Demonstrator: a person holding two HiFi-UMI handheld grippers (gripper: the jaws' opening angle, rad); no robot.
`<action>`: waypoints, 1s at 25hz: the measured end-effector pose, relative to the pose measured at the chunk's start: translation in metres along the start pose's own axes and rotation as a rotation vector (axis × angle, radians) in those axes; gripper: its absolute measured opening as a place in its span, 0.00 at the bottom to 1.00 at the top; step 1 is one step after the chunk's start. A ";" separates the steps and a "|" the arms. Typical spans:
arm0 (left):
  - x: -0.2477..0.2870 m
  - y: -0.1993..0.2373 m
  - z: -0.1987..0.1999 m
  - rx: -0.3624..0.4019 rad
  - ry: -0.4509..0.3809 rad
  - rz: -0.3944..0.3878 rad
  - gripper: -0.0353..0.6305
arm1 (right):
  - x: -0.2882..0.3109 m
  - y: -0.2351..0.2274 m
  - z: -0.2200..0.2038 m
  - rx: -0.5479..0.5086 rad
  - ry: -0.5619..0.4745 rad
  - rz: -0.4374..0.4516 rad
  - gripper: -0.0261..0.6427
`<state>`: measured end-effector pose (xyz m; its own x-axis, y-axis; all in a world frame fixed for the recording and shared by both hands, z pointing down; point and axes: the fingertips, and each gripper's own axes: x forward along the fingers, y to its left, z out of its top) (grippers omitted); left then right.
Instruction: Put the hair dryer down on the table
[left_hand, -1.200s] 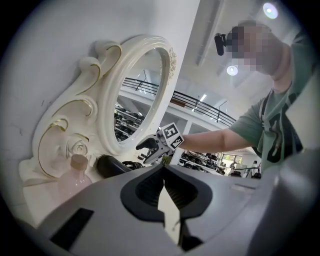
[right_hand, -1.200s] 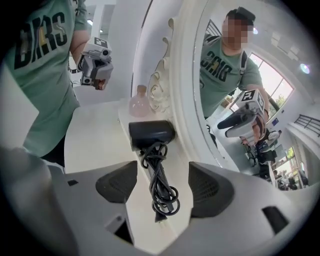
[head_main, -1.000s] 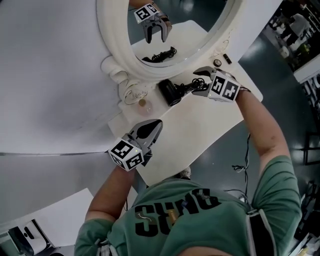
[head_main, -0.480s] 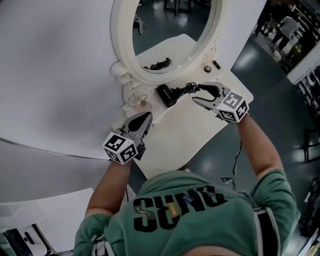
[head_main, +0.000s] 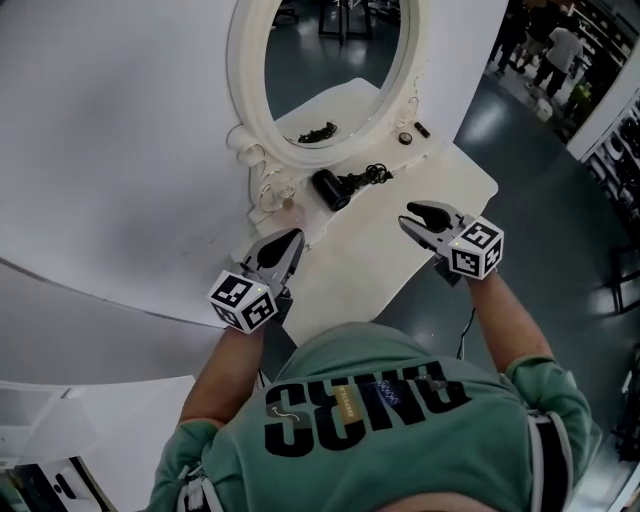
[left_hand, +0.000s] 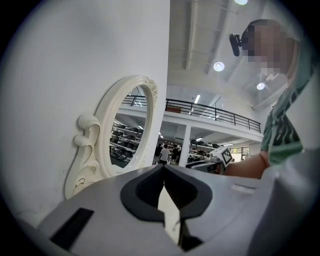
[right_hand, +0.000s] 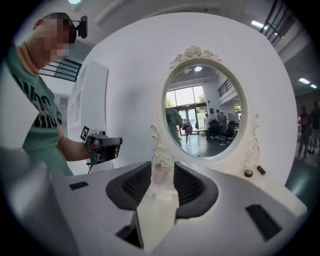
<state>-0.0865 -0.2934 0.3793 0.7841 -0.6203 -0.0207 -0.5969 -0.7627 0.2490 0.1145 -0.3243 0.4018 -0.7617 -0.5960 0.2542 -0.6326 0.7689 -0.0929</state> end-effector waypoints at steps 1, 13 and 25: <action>-0.003 -0.002 -0.001 -0.006 0.001 -0.001 0.07 | -0.004 0.003 -0.005 0.019 -0.008 -0.013 0.23; -0.023 -0.012 -0.015 -0.016 0.005 0.030 0.07 | -0.030 0.024 -0.022 0.103 -0.097 -0.137 0.03; -0.033 -0.018 -0.022 -0.029 0.007 0.038 0.07 | -0.032 0.024 -0.018 0.120 -0.105 -0.145 0.03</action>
<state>-0.0982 -0.2549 0.3973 0.7620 -0.6476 -0.0040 -0.6212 -0.7327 0.2779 0.1265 -0.2830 0.4090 -0.6676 -0.7243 0.1723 -0.7443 0.6437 -0.1782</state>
